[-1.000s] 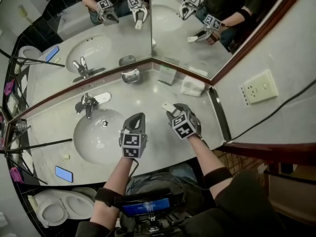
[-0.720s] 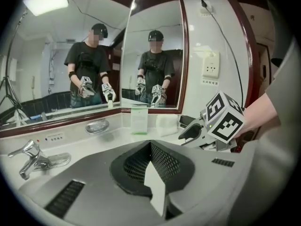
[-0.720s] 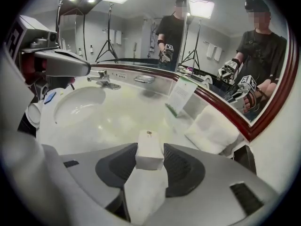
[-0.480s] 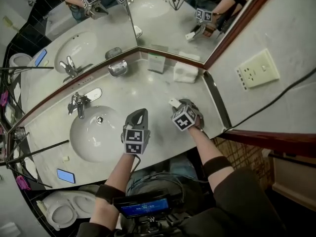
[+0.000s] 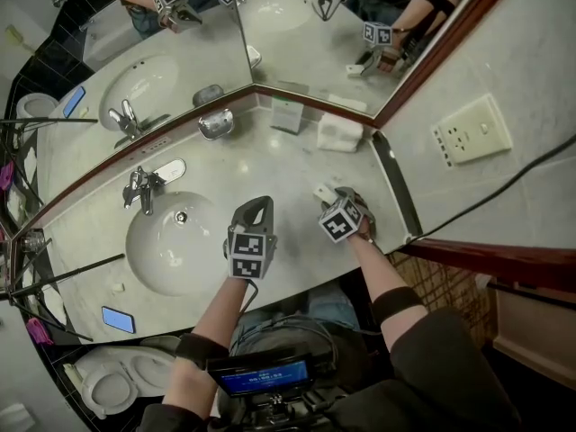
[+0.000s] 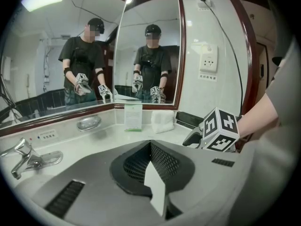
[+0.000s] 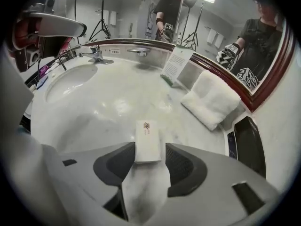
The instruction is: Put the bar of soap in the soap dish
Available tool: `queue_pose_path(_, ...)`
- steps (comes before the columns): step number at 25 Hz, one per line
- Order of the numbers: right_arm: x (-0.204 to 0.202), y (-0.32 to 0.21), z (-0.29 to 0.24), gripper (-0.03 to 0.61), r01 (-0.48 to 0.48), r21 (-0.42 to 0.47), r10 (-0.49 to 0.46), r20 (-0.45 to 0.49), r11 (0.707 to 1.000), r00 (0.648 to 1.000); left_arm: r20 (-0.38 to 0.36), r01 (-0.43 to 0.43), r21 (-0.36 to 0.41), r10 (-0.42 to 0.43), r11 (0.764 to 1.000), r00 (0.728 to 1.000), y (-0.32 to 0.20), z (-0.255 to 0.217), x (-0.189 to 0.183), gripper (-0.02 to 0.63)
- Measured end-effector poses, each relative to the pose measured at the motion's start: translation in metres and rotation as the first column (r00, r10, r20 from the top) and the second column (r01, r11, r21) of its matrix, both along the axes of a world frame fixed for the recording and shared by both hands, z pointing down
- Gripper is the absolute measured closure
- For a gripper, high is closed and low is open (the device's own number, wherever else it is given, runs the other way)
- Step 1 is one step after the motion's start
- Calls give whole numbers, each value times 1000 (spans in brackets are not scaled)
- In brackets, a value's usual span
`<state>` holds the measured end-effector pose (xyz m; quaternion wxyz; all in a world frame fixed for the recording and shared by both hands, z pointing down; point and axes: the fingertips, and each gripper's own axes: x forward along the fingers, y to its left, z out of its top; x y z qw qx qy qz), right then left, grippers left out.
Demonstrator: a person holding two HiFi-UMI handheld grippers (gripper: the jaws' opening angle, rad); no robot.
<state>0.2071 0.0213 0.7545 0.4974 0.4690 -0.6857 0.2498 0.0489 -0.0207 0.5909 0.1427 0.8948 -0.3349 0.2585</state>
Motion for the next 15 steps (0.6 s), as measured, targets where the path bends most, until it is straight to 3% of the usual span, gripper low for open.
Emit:
queue_pose_path(5,-6,-11,-22,347,-11,62,8,42,998,999,-9,13,8,-13,1000,1000,-3,-4,-4,612)
queue_pose_path(9,-31,-26,-67,351,-5,159,-21,157,987,987,-24,42,21,-42,999,999,-7,-13,-15,612)
queue_pose_path(15,-88,-56,-151,504,69,342,-177,296,937,939,-63,145,34,-142,989,988,-15,-34,-49,612)
